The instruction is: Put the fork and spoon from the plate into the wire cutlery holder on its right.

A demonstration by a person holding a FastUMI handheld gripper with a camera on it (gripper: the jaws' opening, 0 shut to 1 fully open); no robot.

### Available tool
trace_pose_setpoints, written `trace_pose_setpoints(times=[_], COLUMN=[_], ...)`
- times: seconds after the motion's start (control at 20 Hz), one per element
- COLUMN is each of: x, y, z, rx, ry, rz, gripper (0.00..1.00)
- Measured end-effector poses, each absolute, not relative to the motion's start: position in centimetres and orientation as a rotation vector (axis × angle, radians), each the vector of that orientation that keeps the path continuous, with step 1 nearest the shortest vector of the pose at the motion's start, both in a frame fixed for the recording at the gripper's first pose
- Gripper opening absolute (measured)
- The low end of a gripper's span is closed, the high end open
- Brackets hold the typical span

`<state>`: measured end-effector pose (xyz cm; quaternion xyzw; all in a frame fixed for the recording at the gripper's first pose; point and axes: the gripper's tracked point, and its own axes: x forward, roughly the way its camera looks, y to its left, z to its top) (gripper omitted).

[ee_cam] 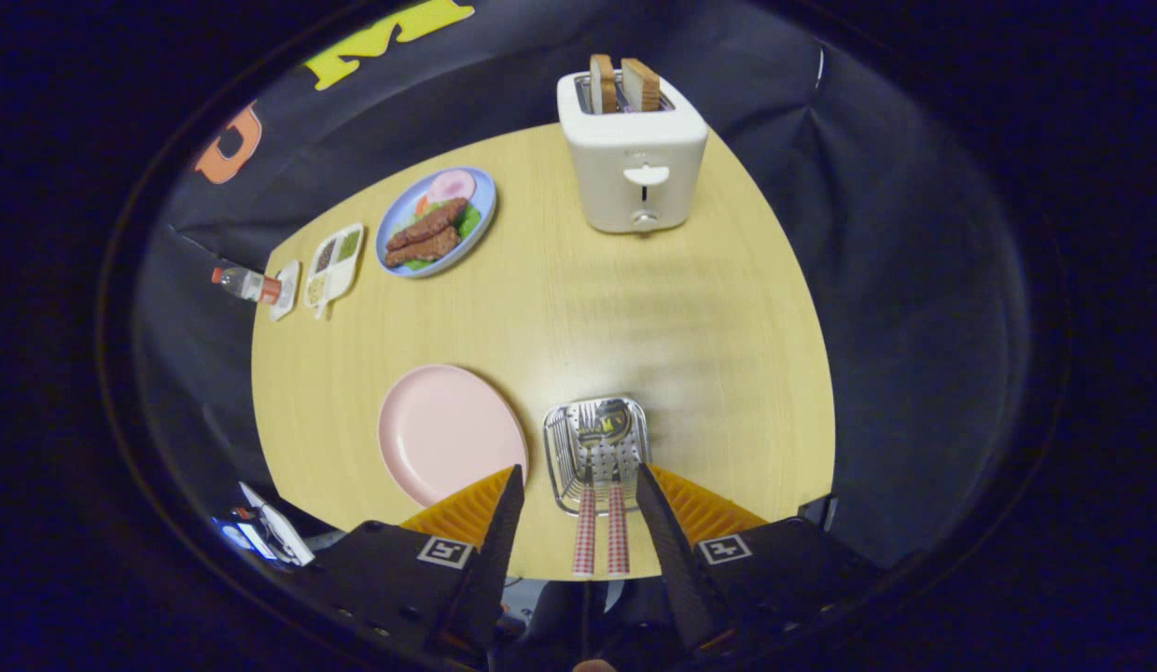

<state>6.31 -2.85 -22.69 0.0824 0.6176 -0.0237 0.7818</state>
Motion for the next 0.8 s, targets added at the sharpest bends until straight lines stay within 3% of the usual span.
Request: trace_pose_setpoints(times=[0.3, 0.55, 0.8], x=[8.4, 8.3, 4.7], y=[-2.1, -2.0, -0.9], z=[-20.1, -14.7, -8.2], rx=[0.145, 0.100, 0.065], ry=[1.014, 0.677, 0.368], rz=[-0.037, -0.017, 0.011], gripper=[0.88, 0.96, 0.97])
